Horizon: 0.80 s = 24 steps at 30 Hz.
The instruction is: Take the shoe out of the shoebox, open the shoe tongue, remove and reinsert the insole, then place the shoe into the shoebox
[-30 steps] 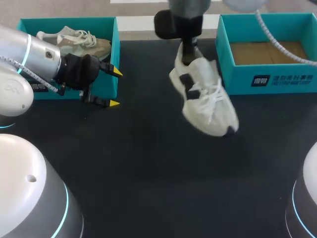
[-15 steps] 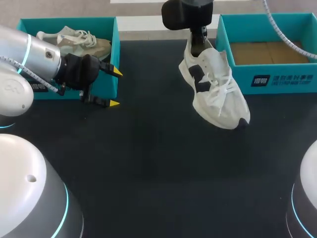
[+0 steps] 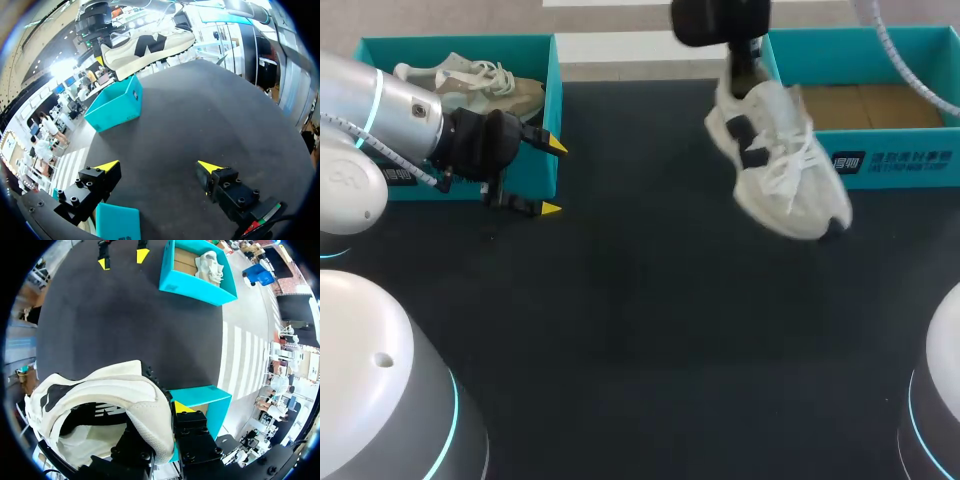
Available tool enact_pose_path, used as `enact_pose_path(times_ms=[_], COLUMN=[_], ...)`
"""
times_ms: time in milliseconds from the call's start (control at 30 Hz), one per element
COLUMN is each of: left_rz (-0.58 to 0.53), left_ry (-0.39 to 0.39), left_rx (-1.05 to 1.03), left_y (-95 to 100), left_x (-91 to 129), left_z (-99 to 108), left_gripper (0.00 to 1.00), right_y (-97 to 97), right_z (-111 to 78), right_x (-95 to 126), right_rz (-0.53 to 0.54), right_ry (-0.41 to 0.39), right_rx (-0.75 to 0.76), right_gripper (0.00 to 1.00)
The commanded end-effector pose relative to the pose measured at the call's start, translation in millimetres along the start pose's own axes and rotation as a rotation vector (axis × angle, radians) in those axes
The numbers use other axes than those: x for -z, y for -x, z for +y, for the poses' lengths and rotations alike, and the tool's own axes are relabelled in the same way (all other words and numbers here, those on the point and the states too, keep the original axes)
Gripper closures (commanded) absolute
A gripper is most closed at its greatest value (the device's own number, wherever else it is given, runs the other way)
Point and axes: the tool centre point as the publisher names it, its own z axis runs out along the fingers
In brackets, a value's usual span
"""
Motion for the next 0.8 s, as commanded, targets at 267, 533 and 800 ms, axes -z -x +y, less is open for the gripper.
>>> enact_pose_path(times_ms=[267,533,800], left_rz=[0.000,0.000,0.000], left_ry=[0.005,0.005,0.005], left_rx=[0.000,0.000,0.000], left_y=[-0.7,-0.7,-0.7], left_x=[0.2,0.2,0.2], left_z=[-1.0,-1.0,-1.0], left_gripper=[0.00,0.00,0.00], right_y=[42.6,50.2,50.2], right_z=[-106.6,-130.9,-130.9], right_x=[-28.2,-34.5,-34.5], right_rz=[-0.021,-0.012,-0.012], right_ry=[0.051,-0.007,-0.007], right_rx=[-0.061,-0.053,-0.053], right_gripper=[1.00,1.00,1.00])
